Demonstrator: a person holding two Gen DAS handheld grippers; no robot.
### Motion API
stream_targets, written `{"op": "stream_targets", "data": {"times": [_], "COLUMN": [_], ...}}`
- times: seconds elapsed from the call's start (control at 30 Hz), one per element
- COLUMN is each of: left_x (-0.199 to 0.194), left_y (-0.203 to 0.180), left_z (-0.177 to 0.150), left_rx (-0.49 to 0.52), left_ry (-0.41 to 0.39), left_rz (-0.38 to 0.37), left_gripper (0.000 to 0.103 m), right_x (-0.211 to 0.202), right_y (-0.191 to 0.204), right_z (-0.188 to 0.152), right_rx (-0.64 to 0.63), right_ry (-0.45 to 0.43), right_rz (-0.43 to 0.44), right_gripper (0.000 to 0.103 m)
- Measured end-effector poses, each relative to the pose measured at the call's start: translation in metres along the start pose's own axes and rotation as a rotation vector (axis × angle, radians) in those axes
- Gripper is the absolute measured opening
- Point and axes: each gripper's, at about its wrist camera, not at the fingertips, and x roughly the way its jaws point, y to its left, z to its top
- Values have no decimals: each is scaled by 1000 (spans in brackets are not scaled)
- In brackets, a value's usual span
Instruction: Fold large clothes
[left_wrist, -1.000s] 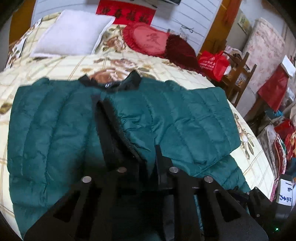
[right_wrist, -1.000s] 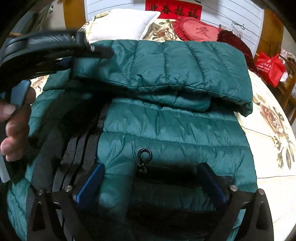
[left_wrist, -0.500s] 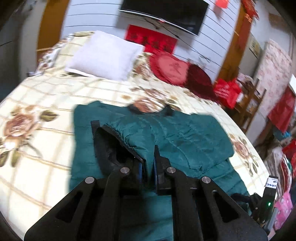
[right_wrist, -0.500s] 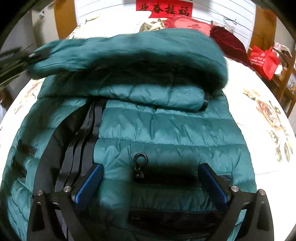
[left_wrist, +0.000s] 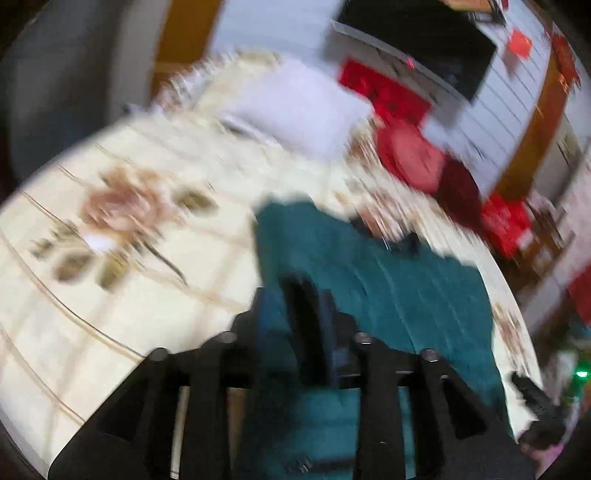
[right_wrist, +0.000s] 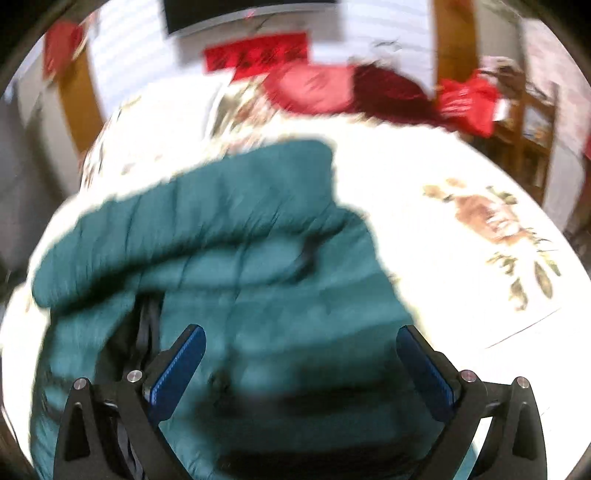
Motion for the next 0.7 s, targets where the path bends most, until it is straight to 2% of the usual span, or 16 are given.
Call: {"op": "stream_targets", "data": {"times": [0.07,0.1,0.13,0.2,0.23,0.3,0.37,0.43,0.5,0.53,0.6,0.67,0.7], "left_x": [4,11,18,35,45,61,78,98,115,119,118,117,116], "left_y": [-14,-23,-33,-57,-70,-82,-83,-71,-57,-53,-55,-57,-57], "left_z": [2,1,-2,-9,-14,-20,-25,-32,-40,-45,-49,-50,-50], "left_rx": [50,78,105,172,206,242,237,195,134,116,143,146,143], "left_ry": [-28,-22,-18,-7,2,19,60,140,219,234,209,209,208], "left_rz": [8,5,-7,-26,-19,31,88,136,127,111,119,132,131], "left_gripper": [35,35,35,35,35,35,35,35,35,35,35,35,35], "right_x": [-7,-9,-8,5,16,38,64,94,123,137,143,145,144], "right_y": [-8,-5,-3,5,10,19,28,28,27,23,13,9,8], "right_z": [25,33,44,62,71,84,90,85,73,67,69,73,71], "right_rx": [9,-1,-18,-32,-36,-75,-136,-155,-173,-169,-121,-103,-104], "right_ry": [-100,-122,-150,-142,-125,-121,-105,-28,49,89,111,131,131], "right_rz": [-9,-10,9,69,84,106,85,151,124,144,200,227,242], "right_gripper": [98,87,71,50,49,48,48,48,49,52,55,65,74]}}
